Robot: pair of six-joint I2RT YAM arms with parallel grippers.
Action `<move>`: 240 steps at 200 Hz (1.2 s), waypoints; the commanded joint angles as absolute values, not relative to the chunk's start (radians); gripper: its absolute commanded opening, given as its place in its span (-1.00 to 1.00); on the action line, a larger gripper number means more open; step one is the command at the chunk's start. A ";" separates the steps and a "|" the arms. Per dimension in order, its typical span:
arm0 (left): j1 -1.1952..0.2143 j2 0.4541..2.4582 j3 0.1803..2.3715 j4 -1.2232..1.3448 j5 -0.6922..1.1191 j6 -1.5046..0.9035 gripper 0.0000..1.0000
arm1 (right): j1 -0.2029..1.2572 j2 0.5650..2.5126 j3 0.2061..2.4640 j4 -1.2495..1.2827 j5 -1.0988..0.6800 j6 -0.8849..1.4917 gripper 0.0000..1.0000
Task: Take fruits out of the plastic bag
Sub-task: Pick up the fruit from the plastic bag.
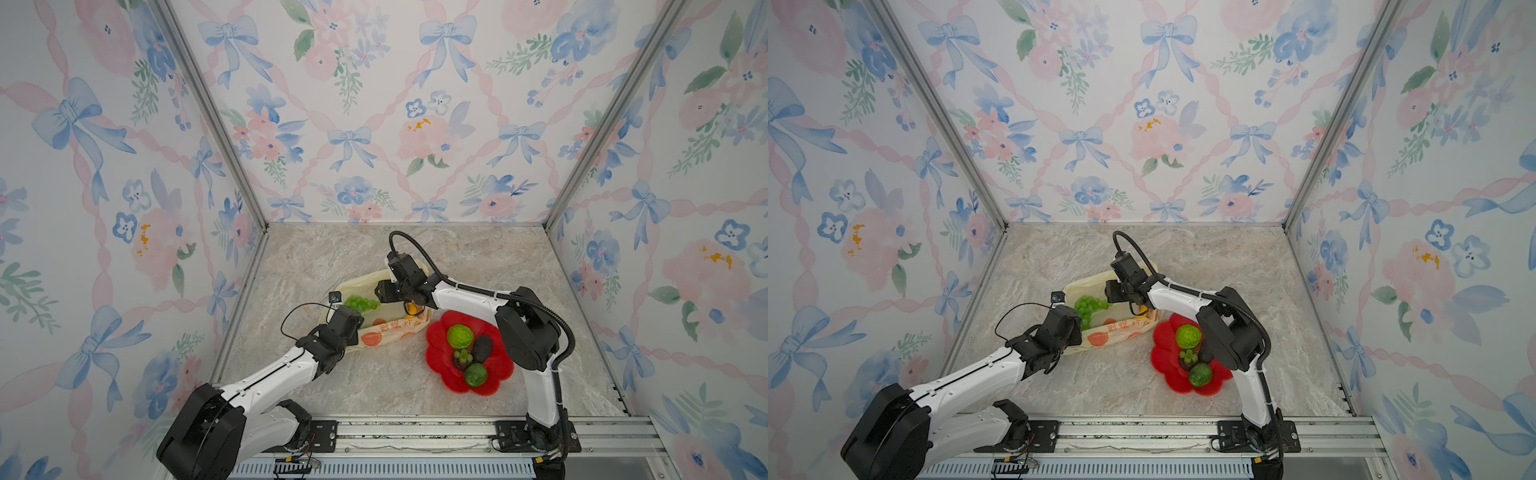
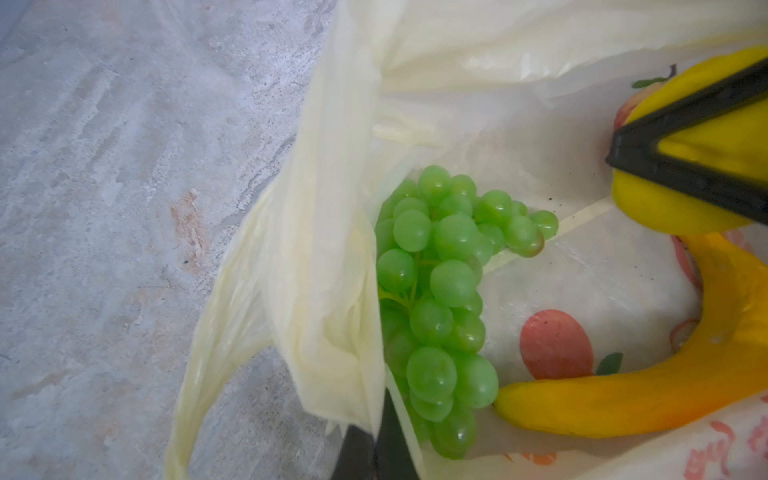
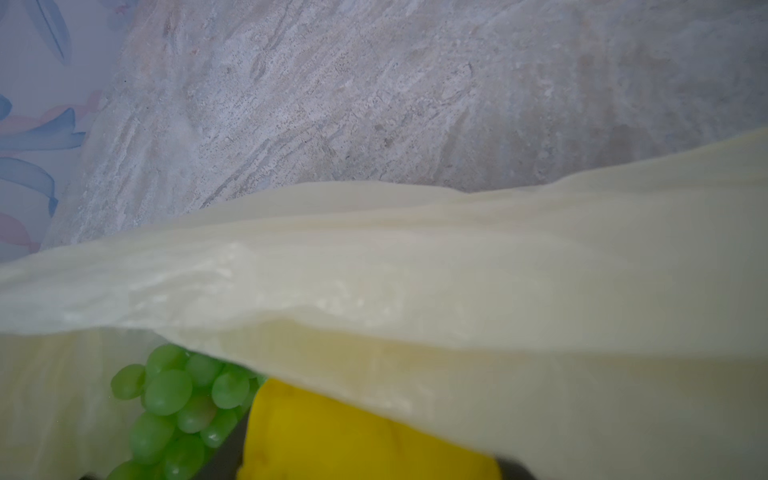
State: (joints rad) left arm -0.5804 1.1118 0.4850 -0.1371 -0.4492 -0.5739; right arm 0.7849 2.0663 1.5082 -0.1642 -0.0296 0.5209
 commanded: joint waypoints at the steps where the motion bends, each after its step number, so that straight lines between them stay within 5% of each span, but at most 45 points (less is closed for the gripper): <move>1: -0.587 1.073 0.462 -0.087 -0.450 -0.545 -1.00 | 0.772 2.025 1.480 -0.191 -0.042 0.541 -0.06; 130: -0.586 1.038 0.414 -0.016 -0.442 -0.492 -1.00 | 0.782 1.953 1.456 -0.262 -0.065 0.562 -0.05; 240: -0.586 1.024 0.387 0.012 -0.431 -0.488 -1.00 | 0.813 1.574 1.231 -0.420 0.004 0.519 -0.05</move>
